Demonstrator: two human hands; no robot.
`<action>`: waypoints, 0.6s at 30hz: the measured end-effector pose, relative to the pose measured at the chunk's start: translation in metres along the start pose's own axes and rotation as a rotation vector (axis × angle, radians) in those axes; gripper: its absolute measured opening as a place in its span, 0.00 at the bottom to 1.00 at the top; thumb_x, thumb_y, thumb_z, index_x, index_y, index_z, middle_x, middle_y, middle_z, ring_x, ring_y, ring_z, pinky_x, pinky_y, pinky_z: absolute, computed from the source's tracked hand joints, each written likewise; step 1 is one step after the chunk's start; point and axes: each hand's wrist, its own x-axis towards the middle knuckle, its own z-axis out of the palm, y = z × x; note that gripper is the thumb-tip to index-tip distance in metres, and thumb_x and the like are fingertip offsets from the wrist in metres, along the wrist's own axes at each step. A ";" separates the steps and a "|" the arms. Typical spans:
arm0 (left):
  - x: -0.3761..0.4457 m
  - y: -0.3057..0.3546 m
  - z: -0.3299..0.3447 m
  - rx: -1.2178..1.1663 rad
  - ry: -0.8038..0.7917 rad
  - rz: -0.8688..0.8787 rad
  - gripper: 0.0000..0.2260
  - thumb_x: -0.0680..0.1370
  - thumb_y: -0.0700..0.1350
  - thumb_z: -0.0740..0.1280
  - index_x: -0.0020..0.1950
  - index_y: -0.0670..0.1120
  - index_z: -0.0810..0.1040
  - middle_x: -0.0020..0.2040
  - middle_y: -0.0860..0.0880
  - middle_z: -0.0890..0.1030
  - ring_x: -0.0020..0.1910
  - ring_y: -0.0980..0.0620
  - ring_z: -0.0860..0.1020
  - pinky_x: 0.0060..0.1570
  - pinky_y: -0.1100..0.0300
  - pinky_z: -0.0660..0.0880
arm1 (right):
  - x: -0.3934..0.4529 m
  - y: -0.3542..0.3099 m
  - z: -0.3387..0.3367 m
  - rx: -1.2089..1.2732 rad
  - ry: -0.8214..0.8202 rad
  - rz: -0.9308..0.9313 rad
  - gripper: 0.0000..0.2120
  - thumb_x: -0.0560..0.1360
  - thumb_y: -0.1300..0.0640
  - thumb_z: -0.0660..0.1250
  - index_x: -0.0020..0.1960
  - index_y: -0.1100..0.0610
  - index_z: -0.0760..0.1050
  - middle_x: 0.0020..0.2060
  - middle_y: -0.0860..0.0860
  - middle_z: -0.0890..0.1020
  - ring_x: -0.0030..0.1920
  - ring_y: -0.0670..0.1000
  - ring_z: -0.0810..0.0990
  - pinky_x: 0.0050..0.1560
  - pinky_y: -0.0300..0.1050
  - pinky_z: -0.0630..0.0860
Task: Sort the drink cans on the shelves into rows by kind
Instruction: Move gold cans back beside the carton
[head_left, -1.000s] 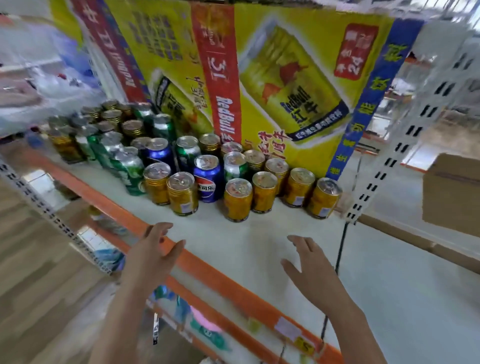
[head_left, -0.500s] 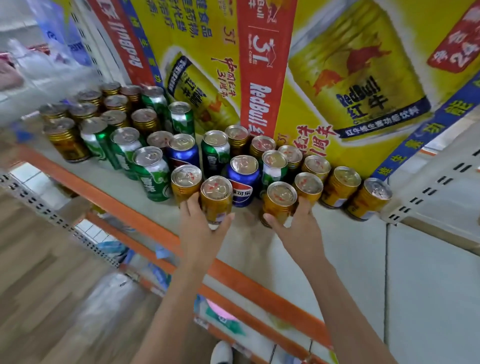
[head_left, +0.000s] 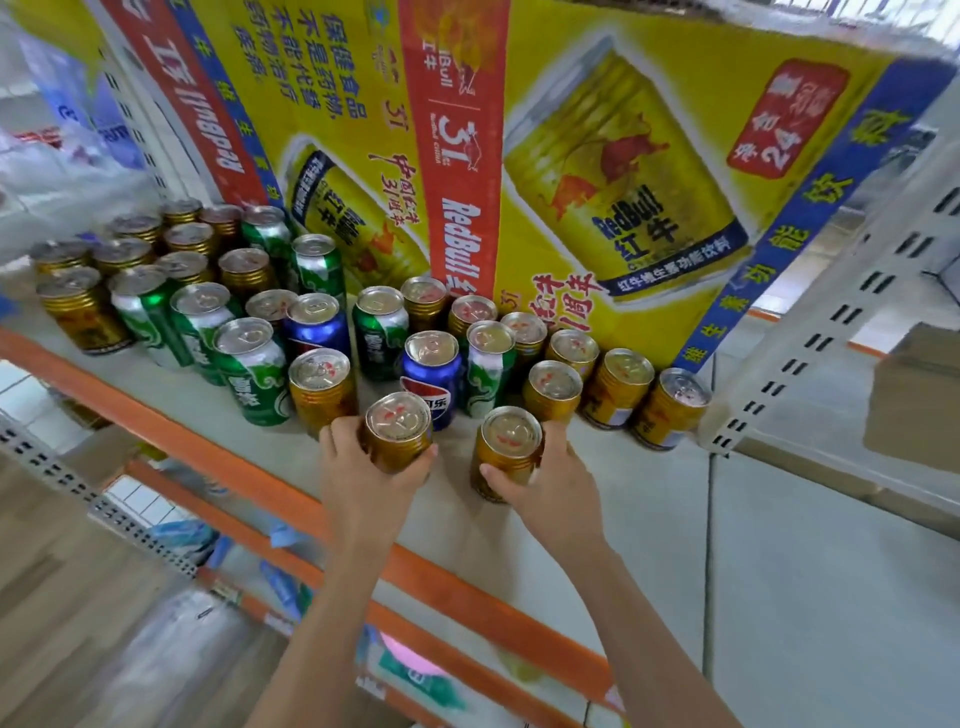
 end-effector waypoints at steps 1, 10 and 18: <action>-0.008 0.004 0.002 -0.016 -0.013 0.006 0.27 0.61 0.50 0.80 0.48 0.46 0.66 0.47 0.48 0.70 0.45 0.48 0.71 0.41 0.61 0.63 | -0.006 0.009 -0.005 0.038 0.004 -0.004 0.31 0.68 0.39 0.70 0.61 0.53 0.61 0.57 0.52 0.76 0.56 0.57 0.76 0.52 0.50 0.74; -0.071 0.071 0.039 -0.102 -0.225 0.118 0.29 0.60 0.53 0.80 0.52 0.51 0.68 0.53 0.50 0.72 0.47 0.50 0.75 0.46 0.47 0.77 | -0.051 0.095 -0.083 0.236 0.146 0.022 0.24 0.66 0.46 0.74 0.52 0.48 0.62 0.46 0.44 0.75 0.49 0.49 0.76 0.49 0.47 0.75; -0.147 0.140 0.107 -0.103 -0.493 0.361 0.29 0.61 0.55 0.79 0.53 0.50 0.68 0.51 0.51 0.73 0.49 0.51 0.75 0.48 0.53 0.76 | -0.098 0.190 -0.148 0.276 0.293 0.162 0.25 0.66 0.47 0.75 0.53 0.47 0.62 0.49 0.45 0.76 0.52 0.51 0.78 0.50 0.47 0.74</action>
